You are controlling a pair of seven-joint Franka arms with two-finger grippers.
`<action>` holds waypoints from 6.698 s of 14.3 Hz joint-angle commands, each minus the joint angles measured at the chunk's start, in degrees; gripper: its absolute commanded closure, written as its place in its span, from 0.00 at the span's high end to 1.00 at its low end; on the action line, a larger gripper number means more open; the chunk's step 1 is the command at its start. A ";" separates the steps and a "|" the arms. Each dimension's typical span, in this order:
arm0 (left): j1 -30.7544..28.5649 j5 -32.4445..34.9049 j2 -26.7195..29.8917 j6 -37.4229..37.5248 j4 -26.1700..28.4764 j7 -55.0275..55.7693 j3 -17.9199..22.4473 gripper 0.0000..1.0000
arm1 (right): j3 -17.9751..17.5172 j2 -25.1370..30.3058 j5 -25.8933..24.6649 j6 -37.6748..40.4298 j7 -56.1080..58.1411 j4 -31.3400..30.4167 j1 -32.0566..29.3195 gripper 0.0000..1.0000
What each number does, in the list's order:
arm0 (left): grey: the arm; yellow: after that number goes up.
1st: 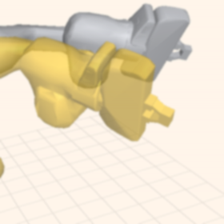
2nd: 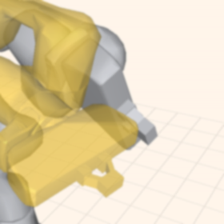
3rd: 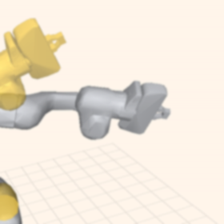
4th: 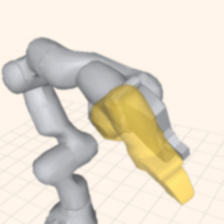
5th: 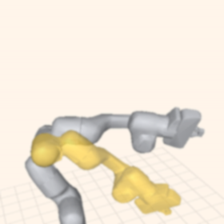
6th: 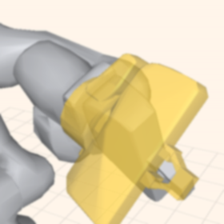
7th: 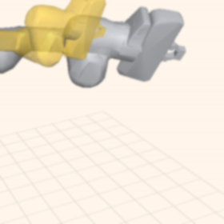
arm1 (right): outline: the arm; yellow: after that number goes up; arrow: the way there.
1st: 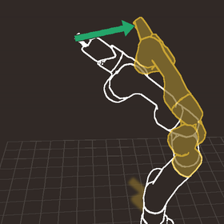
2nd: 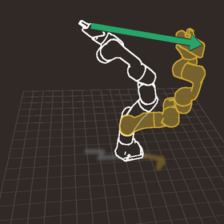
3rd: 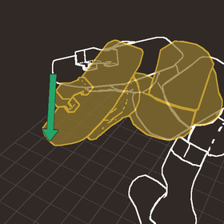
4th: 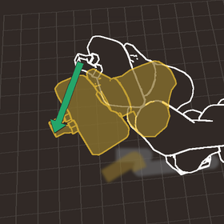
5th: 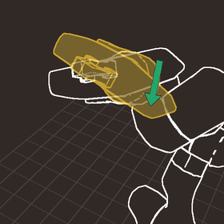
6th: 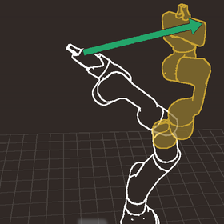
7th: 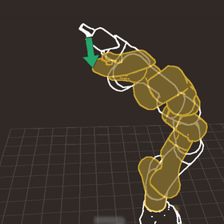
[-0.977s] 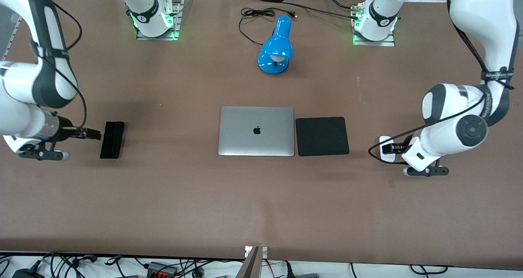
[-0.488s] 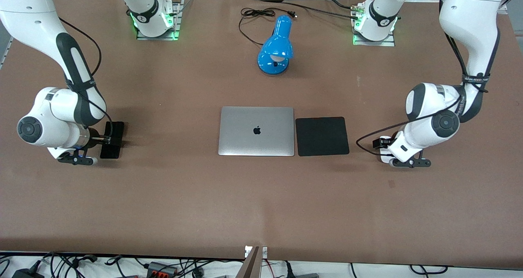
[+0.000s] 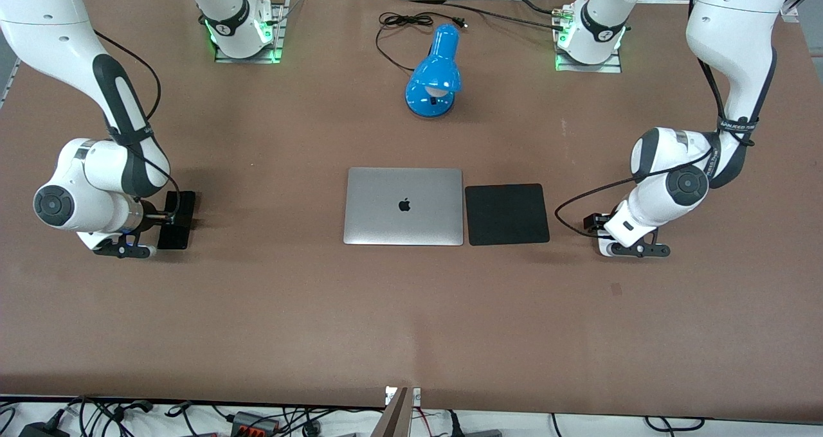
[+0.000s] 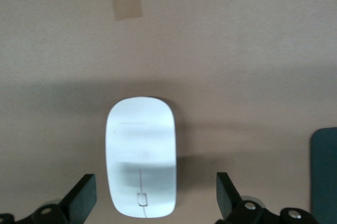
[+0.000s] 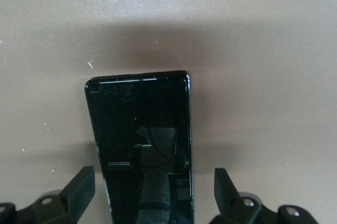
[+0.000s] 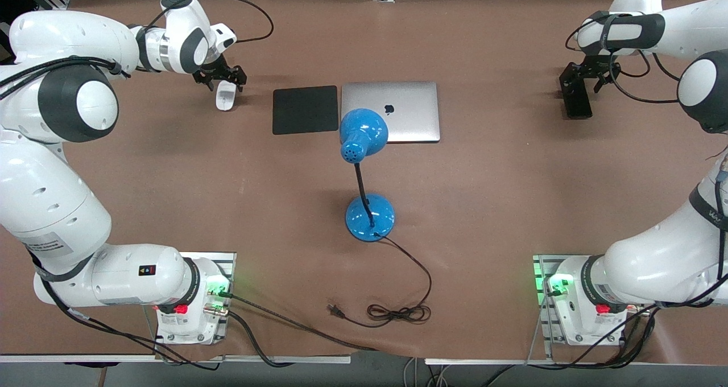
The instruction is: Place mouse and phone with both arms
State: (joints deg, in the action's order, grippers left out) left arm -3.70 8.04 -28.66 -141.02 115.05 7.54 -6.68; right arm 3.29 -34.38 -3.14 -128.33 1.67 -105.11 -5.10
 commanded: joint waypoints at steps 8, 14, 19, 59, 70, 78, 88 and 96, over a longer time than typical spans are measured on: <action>-1.04 1.45 -3.07 -4.61 0.43 -0.60 -0.17 1.00 | -0.56 -2.35 -0.37 -1.40 -0.88 0.96 0.35 1.00; -1.13 1.54 -3.25 -5.40 0.43 -0.68 -0.17 0.66 | -0.48 -2.88 -1.07 -1.05 0.17 0.87 0.53 0.80; -1.04 1.54 -2.99 -4.88 0.26 -0.60 -0.17 0.40 | -0.91 -2.10 -0.99 -0.87 0.43 0.96 0.70 0.21; -2.00 0.58 20.21 39.13 -17.74 10.86 -12.57 1.00 | -4.78 10.38 4.37 33.40 -16.62 34.00 10.57 1.00; -1.75 -10.23 27.33 49.24 -20.67 -1.18 -3.70 1.00 | -3.20 18.73 2.80 35.34 1.75 30.33 2.20 1.00; 0.19 -10.41 32.69 42.33 -13.02 -2.44 -1.84 1.00 | -3.20 31.83 2.44 27.08 0.96 9.06 2.37 1.00; -0.43 -10.41 31.38 41.53 -14.77 -2.44 -1.93 1.00 | -3.20 32.19 2.35 32.35 1.84 11.50 2.37 1.00; -0.69 -10.41 31.20 40.74 -14.60 -2.62 -1.93 1.00 | -3.20 32.19 2.62 31.65 1.40 11.42 2.55 1.00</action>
State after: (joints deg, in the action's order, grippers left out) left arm -4.00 -1.38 1.72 -99.63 99.68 5.94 -8.77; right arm 0.06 -3.13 -0.16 -97.04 2.61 -93.65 -2.64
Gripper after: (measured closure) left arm 0.000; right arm 0.000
